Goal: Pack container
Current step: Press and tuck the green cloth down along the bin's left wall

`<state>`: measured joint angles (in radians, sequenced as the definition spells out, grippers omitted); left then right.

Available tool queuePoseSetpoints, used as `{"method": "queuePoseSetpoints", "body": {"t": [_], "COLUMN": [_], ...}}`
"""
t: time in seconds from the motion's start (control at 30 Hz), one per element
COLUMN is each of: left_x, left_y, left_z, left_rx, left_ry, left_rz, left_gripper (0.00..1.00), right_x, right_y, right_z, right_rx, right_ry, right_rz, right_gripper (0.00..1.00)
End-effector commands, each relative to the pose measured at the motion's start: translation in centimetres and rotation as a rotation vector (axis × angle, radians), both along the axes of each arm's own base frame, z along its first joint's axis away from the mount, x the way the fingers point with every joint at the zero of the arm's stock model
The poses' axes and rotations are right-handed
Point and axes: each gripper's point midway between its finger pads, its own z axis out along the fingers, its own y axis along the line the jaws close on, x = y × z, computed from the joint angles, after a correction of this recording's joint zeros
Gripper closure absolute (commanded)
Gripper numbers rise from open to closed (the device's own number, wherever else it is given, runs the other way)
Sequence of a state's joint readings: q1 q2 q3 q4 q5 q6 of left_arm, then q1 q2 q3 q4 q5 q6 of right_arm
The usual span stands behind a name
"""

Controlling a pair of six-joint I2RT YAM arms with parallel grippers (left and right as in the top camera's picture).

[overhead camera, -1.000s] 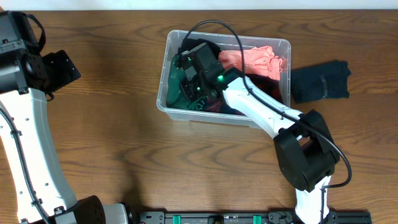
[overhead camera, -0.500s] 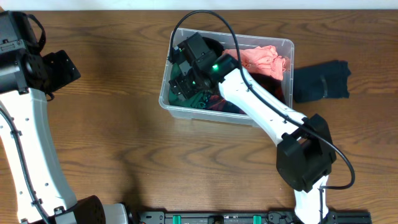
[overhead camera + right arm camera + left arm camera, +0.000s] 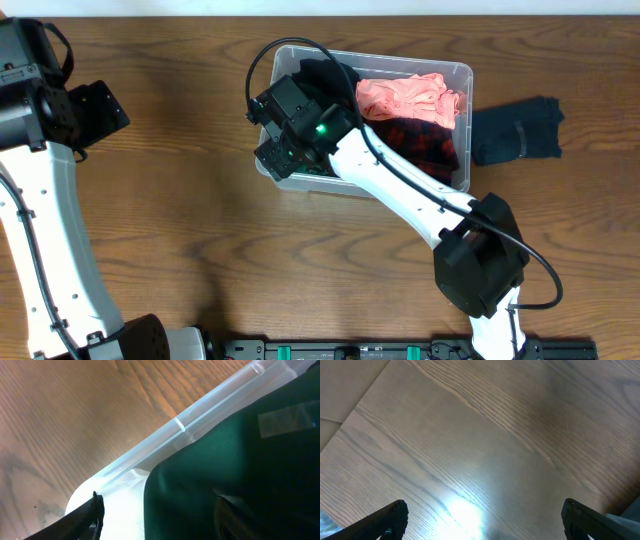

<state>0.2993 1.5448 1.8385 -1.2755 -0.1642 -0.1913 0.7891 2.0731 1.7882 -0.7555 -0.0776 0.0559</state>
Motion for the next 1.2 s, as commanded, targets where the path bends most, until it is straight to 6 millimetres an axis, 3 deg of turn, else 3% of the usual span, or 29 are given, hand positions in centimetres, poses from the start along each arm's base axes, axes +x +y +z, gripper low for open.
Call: {"method": "queuePoseSetpoints", "body": {"t": [0.0, 0.4, 0.73, 0.93, 1.07, 1.17], "left_x": [-0.2, -0.2, -0.2, -0.2, -0.2, -0.2], "left_y": [0.1, 0.1, 0.1, 0.1, 0.1, 0.1], "left_z": [0.2, 0.2, 0.2, 0.2, 0.2, 0.2], "left_rx": [0.000, -0.001, 0.000, -0.001, 0.000, -0.001], "left_ry": [-0.009, -0.010, -0.009, -0.010, -0.010, -0.010], "left_rz": [0.020, 0.019, 0.020, 0.019, 0.020, 0.019], "left_gripper": [0.02, 0.02, 0.02, 0.02, 0.02, 0.02], "right_x": [-1.4, -4.2, -4.4, -1.7, 0.8, 2.2], "right_y": [1.5, 3.3, 3.3, 1.9, -0.2, -1.9], "right_z": [-0.7, -0.9, -0.7, 2.8, 6.7, 8.2], "right_rx": [-0.015, -0.028, -0.030, -0.012, 0.029, 0.047], "right_ry": [0.006, 0.017, 0.014, -0.067, -0.112, -0.126], "right_rz": [0.050, 0.113, 0.115, 0.048, -0.018, -0.065], "right_gripper": [0.32, 0.33, 0.32, 0.26, 0.20, 0.18]}}
